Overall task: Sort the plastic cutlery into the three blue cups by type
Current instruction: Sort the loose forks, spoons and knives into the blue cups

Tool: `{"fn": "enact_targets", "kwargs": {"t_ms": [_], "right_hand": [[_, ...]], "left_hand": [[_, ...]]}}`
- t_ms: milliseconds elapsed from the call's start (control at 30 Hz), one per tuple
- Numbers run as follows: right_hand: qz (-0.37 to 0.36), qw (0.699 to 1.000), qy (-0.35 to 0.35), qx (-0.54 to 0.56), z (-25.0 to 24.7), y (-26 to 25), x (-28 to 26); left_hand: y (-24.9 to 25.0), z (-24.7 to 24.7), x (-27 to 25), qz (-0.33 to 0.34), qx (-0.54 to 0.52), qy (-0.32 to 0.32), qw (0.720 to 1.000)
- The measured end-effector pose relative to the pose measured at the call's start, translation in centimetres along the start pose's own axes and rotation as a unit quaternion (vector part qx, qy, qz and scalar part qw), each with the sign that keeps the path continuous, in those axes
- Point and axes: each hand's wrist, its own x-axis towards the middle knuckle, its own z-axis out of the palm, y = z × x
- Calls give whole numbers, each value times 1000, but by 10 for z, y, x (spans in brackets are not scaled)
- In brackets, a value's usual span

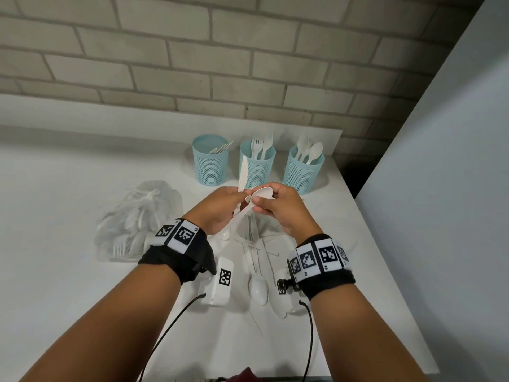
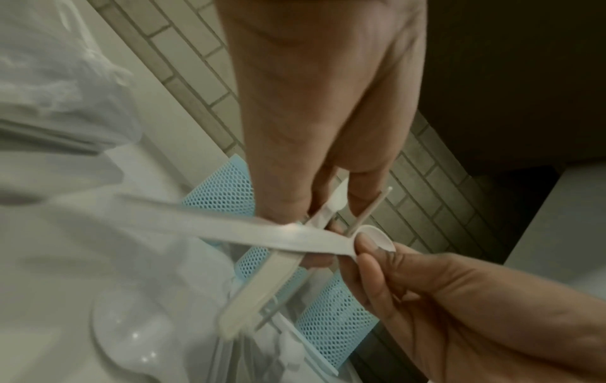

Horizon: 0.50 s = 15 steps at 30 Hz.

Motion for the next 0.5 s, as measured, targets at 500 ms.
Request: {"fn": "enact_targets", "kwargs": {"t_ms": [500], "right_hand": [[-56,988,83,-122,12,0,16]], "left_hand": [[-3,0,9,108,143,139,974]]}}
